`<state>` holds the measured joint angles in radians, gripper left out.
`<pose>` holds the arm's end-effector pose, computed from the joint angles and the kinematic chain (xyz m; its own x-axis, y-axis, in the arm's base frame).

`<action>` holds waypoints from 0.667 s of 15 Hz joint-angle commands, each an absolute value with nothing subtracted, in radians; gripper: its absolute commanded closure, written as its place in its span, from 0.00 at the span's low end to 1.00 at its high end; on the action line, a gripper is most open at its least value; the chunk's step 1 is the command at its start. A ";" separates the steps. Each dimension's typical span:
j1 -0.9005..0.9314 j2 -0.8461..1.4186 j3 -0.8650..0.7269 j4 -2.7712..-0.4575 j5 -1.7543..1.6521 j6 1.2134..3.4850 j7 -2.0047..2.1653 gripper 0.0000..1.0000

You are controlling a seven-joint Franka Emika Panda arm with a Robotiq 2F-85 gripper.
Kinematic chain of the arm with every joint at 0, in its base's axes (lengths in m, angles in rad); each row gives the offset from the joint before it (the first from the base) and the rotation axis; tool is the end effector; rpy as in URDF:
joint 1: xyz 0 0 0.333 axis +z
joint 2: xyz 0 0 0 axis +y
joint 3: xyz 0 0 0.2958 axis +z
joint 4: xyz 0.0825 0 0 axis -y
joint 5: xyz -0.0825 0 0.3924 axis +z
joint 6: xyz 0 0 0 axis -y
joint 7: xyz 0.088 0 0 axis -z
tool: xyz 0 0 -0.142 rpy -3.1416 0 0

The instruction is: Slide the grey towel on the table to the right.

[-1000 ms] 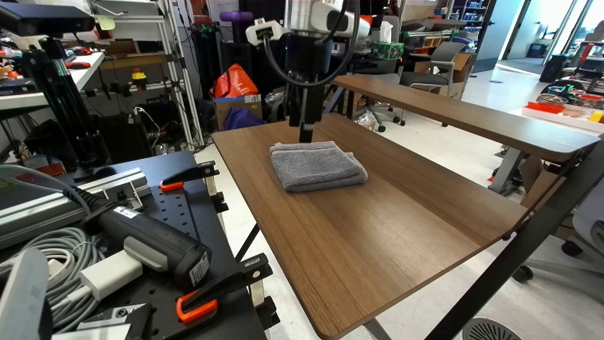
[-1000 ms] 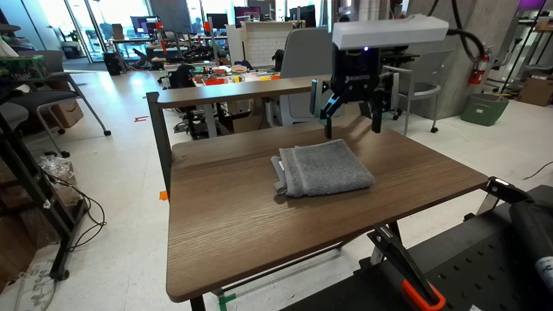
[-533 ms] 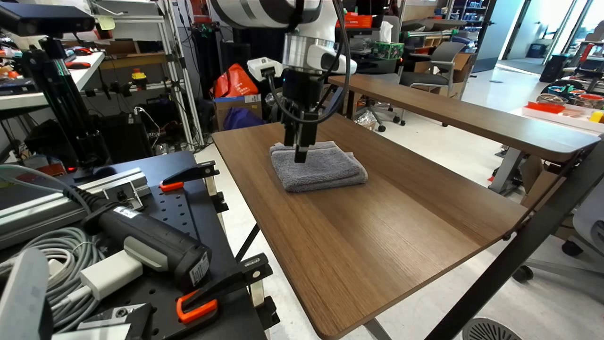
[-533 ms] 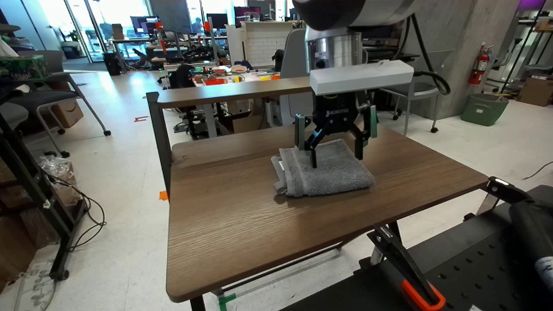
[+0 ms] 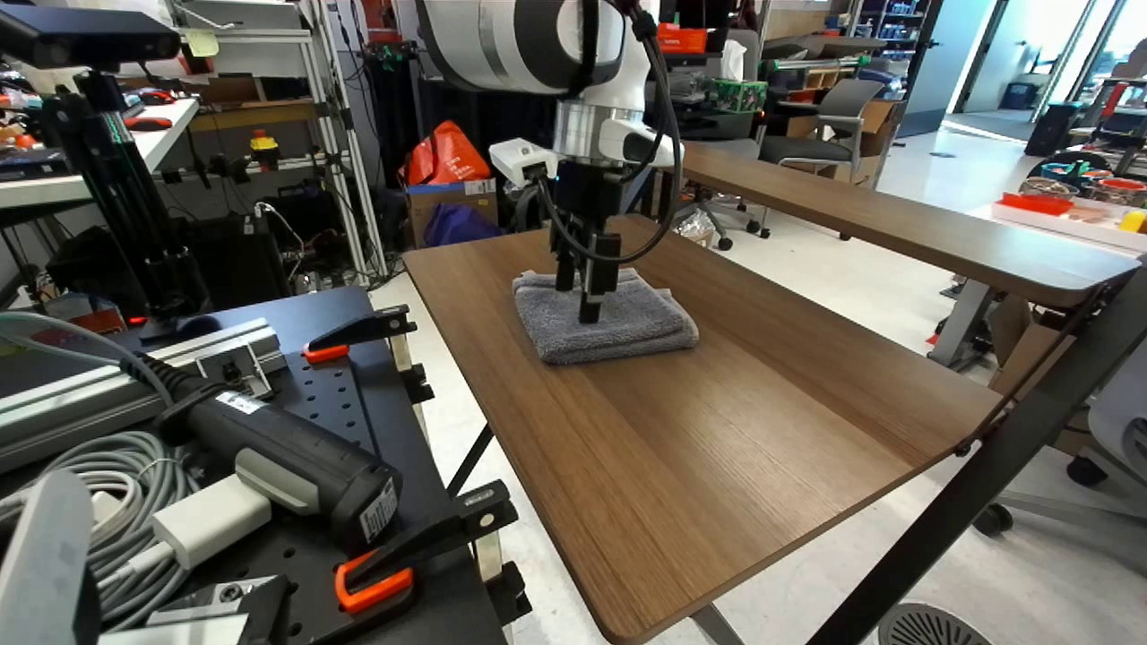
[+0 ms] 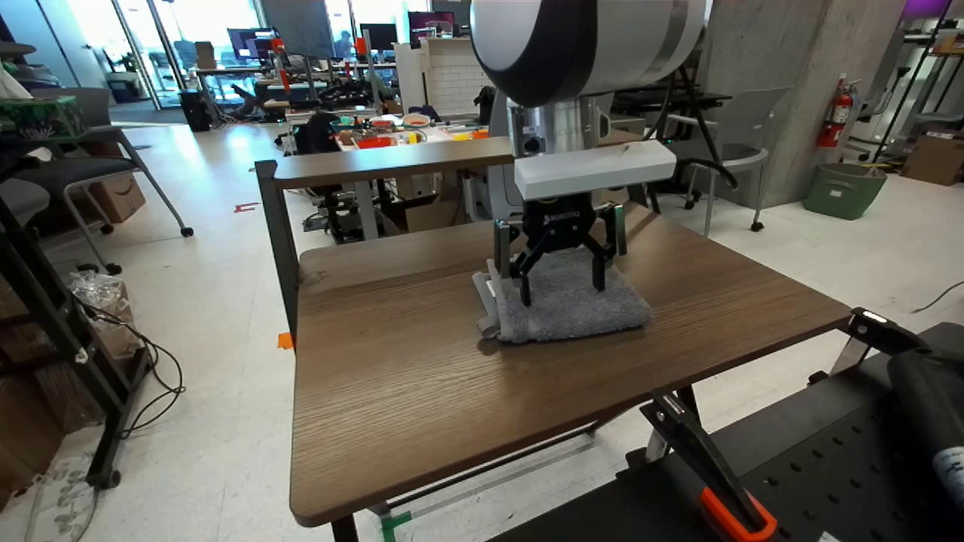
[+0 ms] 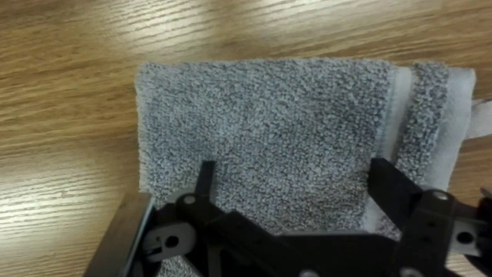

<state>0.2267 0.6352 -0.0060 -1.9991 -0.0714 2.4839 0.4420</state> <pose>0.5569 0.1234 0.0657 0.9790 -0.1647 -0.1201 -0.1532 -0.9832 0.0991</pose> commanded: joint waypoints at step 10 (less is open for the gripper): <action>0.179 0.726 -0.030 -1.923 -0.035 2.518 0.380 0.00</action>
<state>0.2064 0.6847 -0.0252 -1.9469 -0.0646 2.4925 0.4179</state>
